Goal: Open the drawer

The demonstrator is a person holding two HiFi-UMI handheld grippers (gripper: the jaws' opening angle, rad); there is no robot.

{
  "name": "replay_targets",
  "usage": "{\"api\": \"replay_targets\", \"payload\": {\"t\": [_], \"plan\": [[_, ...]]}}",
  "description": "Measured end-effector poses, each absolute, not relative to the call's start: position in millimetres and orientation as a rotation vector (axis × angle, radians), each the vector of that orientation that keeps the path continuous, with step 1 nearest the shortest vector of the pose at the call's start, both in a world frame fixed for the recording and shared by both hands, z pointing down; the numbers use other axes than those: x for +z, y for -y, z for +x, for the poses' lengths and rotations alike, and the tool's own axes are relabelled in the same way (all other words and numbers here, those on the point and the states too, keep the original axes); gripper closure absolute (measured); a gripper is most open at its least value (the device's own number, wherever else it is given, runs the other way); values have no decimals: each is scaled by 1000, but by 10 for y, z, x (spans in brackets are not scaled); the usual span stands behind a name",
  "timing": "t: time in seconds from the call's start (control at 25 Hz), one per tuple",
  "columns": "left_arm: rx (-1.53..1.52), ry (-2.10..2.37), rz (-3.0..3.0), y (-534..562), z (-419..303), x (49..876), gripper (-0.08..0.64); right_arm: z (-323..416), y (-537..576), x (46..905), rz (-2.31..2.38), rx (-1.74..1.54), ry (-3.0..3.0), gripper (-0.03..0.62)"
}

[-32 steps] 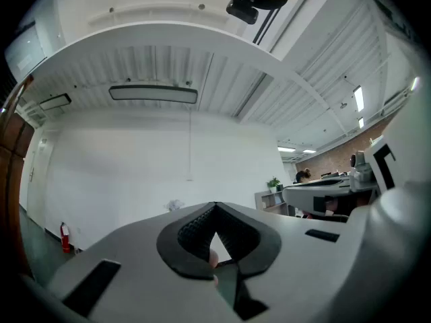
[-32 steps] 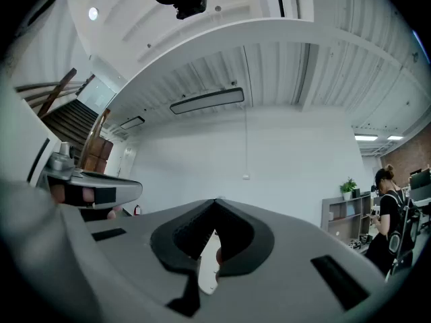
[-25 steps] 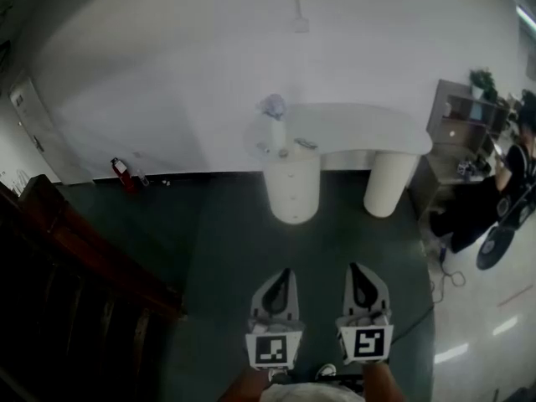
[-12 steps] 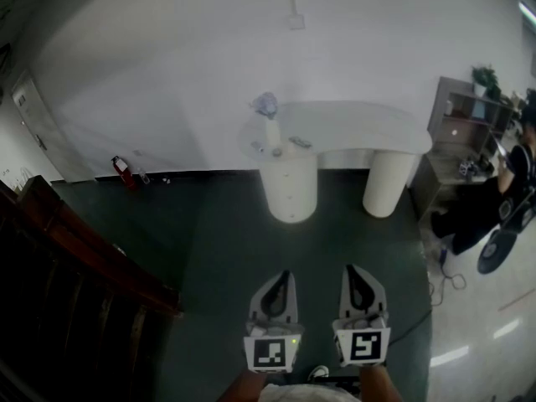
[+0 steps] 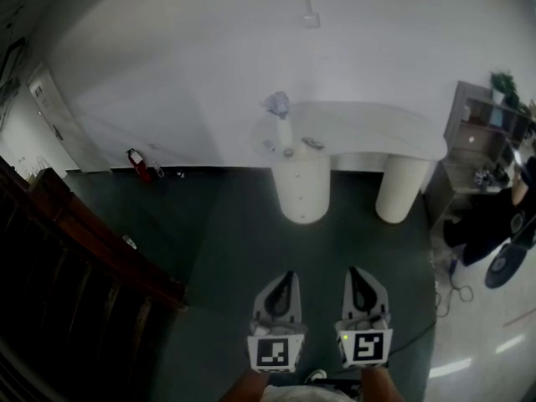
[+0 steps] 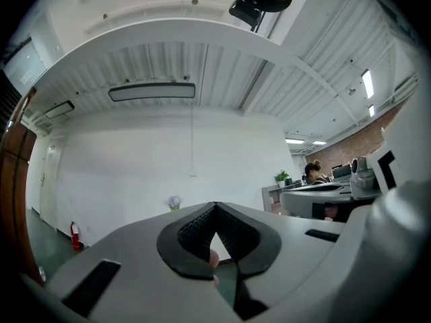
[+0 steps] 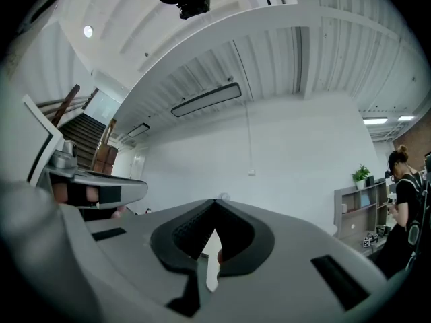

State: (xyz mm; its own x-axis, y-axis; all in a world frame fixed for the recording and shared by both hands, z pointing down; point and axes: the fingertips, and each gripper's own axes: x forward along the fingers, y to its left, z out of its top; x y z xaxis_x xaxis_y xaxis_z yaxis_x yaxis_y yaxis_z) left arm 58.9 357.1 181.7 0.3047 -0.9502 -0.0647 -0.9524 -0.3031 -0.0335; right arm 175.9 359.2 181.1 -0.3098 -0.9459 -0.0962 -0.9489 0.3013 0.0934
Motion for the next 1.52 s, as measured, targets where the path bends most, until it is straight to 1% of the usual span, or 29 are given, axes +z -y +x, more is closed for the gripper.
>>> {"api": "replay_targets", "payload": {"t": [0.2, 0.44, 1.04, 1.4, 1.52], "plan": [[52, -1835, -2492, -3321, 501, 1888, 557, 1696, -3337, 1857, -1836, 194, -2525, 591], [34, -1811, -2499, -2842, 286, 1959, 557, 1440, -2891, 1877, -1856, 209, -2541, 591], [99, -1808, -2534, -1541, -693, 1957, 557, 478, -1618, 1850, -1933, 283, -2531, 591], [136, -1757, -2610, -1043, -928, 1916, 557, 199, -1190, 1788, -1993, 356, -2539, 591], [113, -1736, -2620, -937, -857, 1973, 557, 262, -1130, 1830, -2016, 329, -2532, 591]]}}
